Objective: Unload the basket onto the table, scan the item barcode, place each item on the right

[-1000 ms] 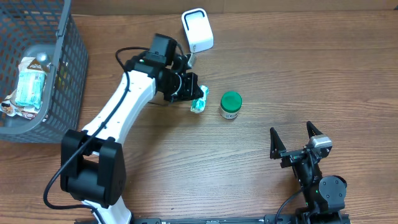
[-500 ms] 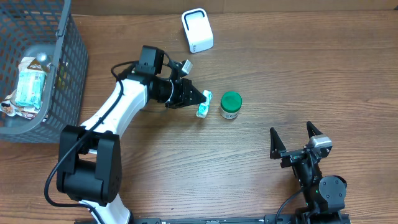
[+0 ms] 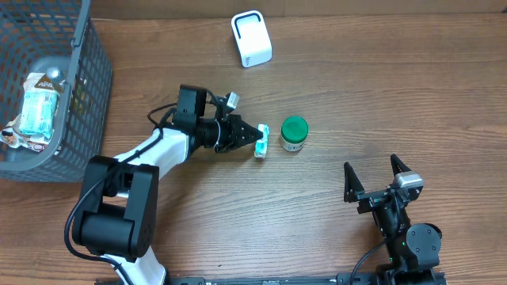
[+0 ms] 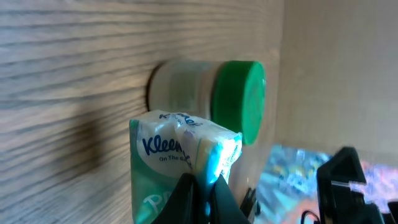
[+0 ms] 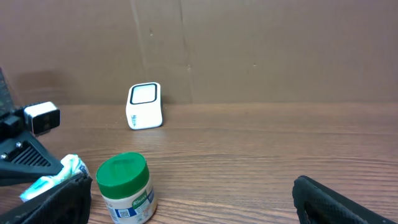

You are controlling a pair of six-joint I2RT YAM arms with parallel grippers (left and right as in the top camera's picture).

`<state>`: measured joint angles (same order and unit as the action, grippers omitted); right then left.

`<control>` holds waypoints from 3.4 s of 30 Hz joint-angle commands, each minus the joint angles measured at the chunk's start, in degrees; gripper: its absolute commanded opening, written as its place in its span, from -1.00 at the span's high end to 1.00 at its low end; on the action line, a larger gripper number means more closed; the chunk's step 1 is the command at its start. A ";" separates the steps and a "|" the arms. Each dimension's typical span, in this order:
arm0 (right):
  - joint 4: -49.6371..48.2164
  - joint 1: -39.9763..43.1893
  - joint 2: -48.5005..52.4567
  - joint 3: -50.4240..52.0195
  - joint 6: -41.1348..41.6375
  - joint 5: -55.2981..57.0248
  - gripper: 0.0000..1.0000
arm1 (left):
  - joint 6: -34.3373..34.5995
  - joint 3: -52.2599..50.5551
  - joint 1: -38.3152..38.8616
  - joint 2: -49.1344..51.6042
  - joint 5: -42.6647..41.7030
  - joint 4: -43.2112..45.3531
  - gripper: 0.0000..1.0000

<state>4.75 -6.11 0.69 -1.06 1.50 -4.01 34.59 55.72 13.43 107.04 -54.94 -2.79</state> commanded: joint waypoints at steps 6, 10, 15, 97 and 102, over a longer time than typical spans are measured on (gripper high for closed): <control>-0.15 -0.26 -0.52 0.61 -0.07 0.76 -1.00 | 8.37 -4.04 3.69 1.31 6.19 6.08 0.91; -0.15 -0.26 -0.52 0.61 -0.07 0.76 -1.00 | 9.55 -4.04 4.90 1.31 8.11 6.67 0.91; -0.15 -0.26 -0.52 0.61 -0.07 0.76 -1.00 | 11.82 -4.04 5.38 1.31 10.47 8.90 0.91; -0.15 -0.26 -0.52 0.61 -0.07 0.76 -1.00 | 10.43 -3.72 5.95 0.07 15.10 14.49 -0.44; -0.15 -0.26 -0.52 0.61 -0.07 0.76 -1.00 | 7.89 -3.69 4.87 -1.84 17.90 10.29 -0.48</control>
<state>4.75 -6.09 0.69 -1.06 1.54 -3.99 45.98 52.05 19.27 107.46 -38.72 9.04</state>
